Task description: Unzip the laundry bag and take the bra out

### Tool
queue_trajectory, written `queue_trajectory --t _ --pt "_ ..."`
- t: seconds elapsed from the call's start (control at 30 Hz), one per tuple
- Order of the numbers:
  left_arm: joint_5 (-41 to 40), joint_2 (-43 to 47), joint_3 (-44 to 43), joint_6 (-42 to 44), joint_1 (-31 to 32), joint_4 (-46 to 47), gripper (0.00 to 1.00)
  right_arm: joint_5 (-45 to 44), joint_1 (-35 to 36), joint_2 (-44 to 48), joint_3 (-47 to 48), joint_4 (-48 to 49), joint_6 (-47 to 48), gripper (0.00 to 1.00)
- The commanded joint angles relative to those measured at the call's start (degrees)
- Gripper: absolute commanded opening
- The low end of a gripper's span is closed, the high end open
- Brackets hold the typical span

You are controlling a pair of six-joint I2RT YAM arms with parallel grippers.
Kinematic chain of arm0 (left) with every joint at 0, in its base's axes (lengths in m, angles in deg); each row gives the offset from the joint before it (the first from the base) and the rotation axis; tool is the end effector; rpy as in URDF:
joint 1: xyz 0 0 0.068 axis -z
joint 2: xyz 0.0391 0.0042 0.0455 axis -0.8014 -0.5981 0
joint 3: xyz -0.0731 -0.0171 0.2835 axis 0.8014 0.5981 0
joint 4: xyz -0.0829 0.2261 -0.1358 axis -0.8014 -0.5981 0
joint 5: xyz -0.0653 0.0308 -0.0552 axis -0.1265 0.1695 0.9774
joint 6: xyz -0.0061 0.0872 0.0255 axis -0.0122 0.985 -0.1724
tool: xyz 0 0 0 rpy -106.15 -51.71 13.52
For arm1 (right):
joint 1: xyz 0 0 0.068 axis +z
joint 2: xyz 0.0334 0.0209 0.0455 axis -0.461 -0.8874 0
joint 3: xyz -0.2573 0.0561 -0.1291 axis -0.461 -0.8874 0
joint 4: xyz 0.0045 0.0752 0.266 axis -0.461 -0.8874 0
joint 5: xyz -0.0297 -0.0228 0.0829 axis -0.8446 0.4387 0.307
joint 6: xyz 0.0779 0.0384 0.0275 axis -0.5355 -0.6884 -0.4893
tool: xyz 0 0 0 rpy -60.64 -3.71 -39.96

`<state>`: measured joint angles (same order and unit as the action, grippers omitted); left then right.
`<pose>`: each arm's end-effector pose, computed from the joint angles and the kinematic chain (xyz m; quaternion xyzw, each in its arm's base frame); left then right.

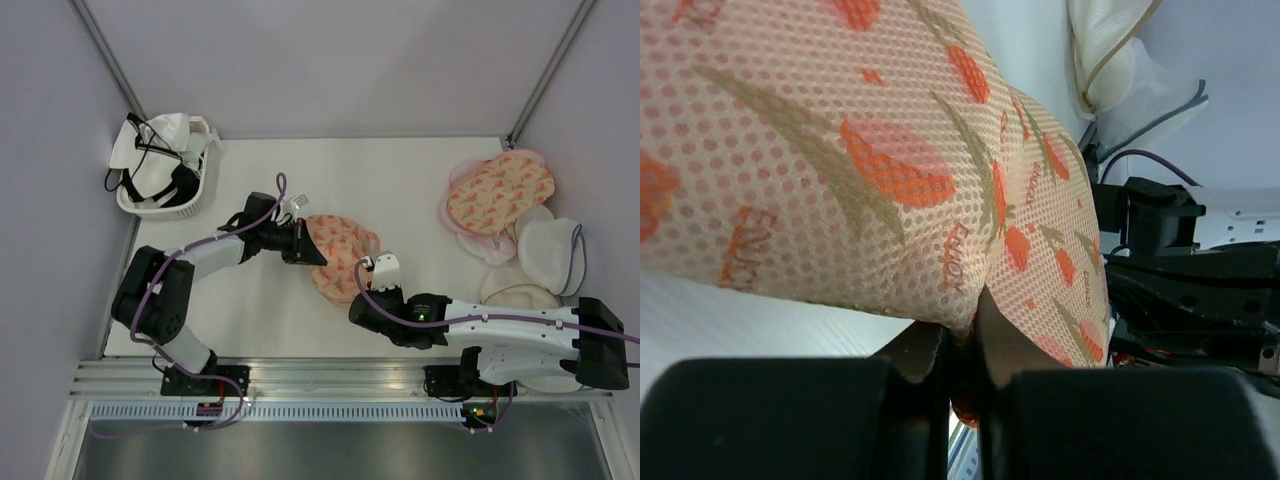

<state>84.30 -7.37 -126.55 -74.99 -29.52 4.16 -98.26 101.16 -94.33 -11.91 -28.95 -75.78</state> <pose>0.2945 -0.1968 0.1739 0.1092 0.8475 -0.5005 0.1389 0.1159 0.2126 0.2094 -0.1044 0.9135 0.0427 0.3908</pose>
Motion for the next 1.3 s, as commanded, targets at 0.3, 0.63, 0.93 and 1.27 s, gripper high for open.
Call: queue_trajectory --t 0.3,0.63,0.93,1.27 --pt "-26.6 6.8 0.2 -12.3 0.7 -4.4 0.93 2.2 -0.2 1.7 -1.8 4.6 1.8 0.0" --pt "-32.0 37.1 24.7 -36.7 11.6 -5.8 0.96 20.7 -0.2 -5.2 -4.6 33.1 8.7 0.0" --pt "-37.2 52.9 33.9 -52.7 14.7 -6.4 1.0 28.0 -0.3 -13.4 -1.4 42.9 11.6 0.0" --pt "-34.3 41.2 30.4 -54.1 15.8 -0.2 1.0 27.3 -0.2 -12.1 -3.3 46.3 12.9 0.01"
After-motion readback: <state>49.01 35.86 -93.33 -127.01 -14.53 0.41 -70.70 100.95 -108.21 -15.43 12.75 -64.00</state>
